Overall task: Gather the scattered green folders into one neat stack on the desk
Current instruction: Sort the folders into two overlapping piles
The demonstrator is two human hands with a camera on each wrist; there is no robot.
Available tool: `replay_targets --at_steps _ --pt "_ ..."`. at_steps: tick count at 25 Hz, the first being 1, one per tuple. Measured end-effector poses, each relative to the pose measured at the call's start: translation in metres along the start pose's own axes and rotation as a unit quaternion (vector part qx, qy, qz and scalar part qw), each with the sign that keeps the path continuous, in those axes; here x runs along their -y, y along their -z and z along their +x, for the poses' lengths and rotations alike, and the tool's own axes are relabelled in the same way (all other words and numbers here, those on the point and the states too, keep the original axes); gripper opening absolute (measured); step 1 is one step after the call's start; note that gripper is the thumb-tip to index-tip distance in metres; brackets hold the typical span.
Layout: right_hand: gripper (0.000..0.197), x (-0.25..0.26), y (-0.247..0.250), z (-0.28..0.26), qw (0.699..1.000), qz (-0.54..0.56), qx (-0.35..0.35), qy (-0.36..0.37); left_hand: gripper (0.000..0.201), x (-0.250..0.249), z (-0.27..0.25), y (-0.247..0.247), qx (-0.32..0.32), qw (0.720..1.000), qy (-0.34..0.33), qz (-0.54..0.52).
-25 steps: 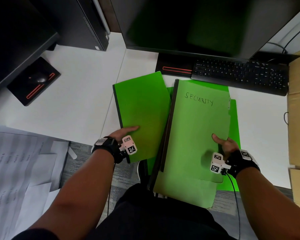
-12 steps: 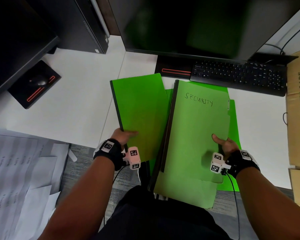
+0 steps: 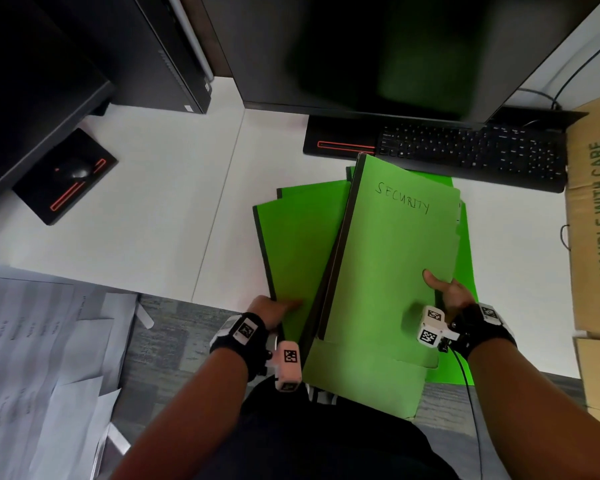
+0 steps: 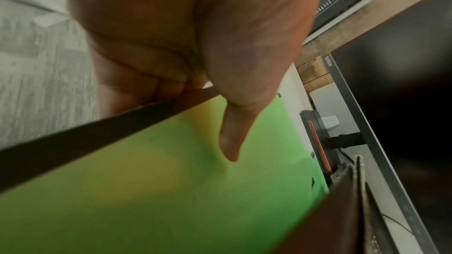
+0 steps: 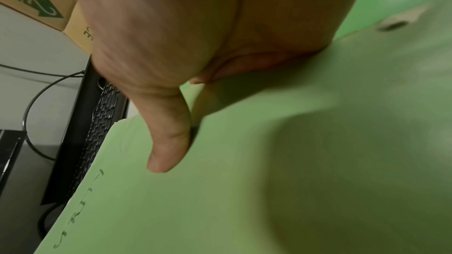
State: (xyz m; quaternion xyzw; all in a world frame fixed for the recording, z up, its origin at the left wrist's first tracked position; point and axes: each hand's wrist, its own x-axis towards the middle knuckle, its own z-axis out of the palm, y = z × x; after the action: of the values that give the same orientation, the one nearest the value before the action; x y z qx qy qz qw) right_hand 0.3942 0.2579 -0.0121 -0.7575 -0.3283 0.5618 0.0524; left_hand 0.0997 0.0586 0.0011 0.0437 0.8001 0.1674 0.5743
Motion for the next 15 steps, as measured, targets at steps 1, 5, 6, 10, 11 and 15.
replay_targets --at_steps 1,5,6,10,11,15 --pt "0.089 0.001 -0.001 -0.002 1.0 0.004 0.003 0.001 0.06 -0.005 0.001 -0.005 -0.014 1.0 0.008 0.007" --pt "0.083 0.005 -0.004 -0.008 0.999 0.029 0.027 0.009 0.073 -0.025 -0.003 -0.014 -0.068 0.995 0.016 0.066" --pt "0.084 0.004 -0.004 -0.008 0.999 0.037 0.032 0.006 0.075 -0.031 -0.003 -0.018 -0.082 0.994 0.001 0.074" --pt "0.076 0.005 -0.006 -0.014 0.999 0.025 0.034 0.009 0.062 -0.052 0.007 -0.024 -0.081 0.996 -0.049 0.003" --pt "0.078 0.006 -0.008 -0.015 0.999 0.027 0.039 0.007 0.058 -0.053 0.011 -0.023 -0.067 0.996 -0.057 -0.02" --pt "0.09 0.004 -0.011 -0.015 1.0 0.014 0.026 0.004 0.034 -0.039 0.018 0.004 -0.052 0.985 -0.105 -0.127"
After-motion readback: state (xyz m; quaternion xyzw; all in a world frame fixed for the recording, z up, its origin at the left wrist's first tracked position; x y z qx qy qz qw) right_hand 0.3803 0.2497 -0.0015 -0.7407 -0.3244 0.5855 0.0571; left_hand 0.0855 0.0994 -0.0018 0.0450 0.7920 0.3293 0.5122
